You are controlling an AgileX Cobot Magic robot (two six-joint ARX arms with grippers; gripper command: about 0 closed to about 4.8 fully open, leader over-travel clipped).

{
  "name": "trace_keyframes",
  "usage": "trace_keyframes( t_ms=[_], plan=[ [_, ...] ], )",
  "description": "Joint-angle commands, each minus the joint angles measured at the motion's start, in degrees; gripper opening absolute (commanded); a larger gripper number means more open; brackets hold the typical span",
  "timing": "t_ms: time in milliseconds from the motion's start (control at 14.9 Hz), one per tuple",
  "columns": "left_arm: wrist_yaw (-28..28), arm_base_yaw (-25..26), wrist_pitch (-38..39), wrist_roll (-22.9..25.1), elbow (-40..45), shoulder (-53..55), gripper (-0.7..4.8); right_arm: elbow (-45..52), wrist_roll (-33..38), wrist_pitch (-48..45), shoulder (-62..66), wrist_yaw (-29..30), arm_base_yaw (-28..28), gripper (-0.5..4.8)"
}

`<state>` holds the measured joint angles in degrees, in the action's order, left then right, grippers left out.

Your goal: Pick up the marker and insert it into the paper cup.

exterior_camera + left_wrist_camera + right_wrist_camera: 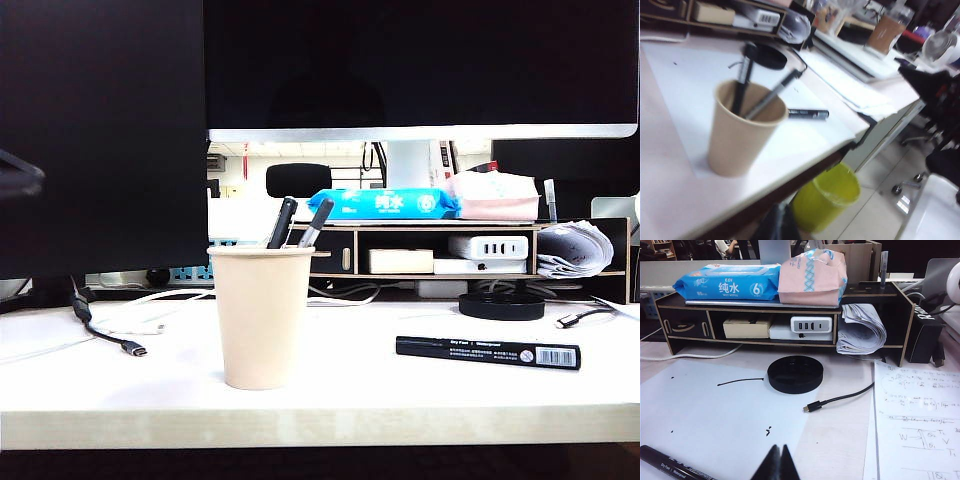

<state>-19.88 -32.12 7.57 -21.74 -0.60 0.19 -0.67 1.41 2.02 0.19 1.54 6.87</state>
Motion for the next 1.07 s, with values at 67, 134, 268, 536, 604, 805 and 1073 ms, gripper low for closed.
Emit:
trace_keyframes(
  t_ms=[67,134,268,536,604,805,1073],
  plan=[
    [20.4,-13.2,1.7,0.3,0.0,0.0,-0.05,0.2,0.1,-0.9,0.0,0.1,0.0,-0.05],
    [25.2,-17.0,3.3,0.3,0.0,0.0,-0.05,0.2,0.1,-0.9,0.0,0.1,0.0,-0.04],
    [29.8,-21.6,2.6,1.7,0.1,1.4,-0.05,0.2,0.1,-0.9,0.0,0.1,0.0,-0.05],
    [34.0,-21.8,2.1,1.8,0.1,6.6,-0.05,0.2,0.1,-0.8,0.0,0.1,0.0,-0.05],
    [33.6,-21.8,2.1,1.8,0.1,8.7,-0.05,0.2,0.1,-0.8,0.0,0.1,0.0,-0.05],
    [32.8,-21.8,1.9,1.8,0.1,9.9,-0.05,0.2,1.3,-0.8,0.0,0.9,0.0,-0.05],
    [32.5,-21.9,-1.0,1.8,0.0,9.9,-0.05,0.2,14.8,-1.4,0.0,6.2,0.0,-0.04]
  ],
)
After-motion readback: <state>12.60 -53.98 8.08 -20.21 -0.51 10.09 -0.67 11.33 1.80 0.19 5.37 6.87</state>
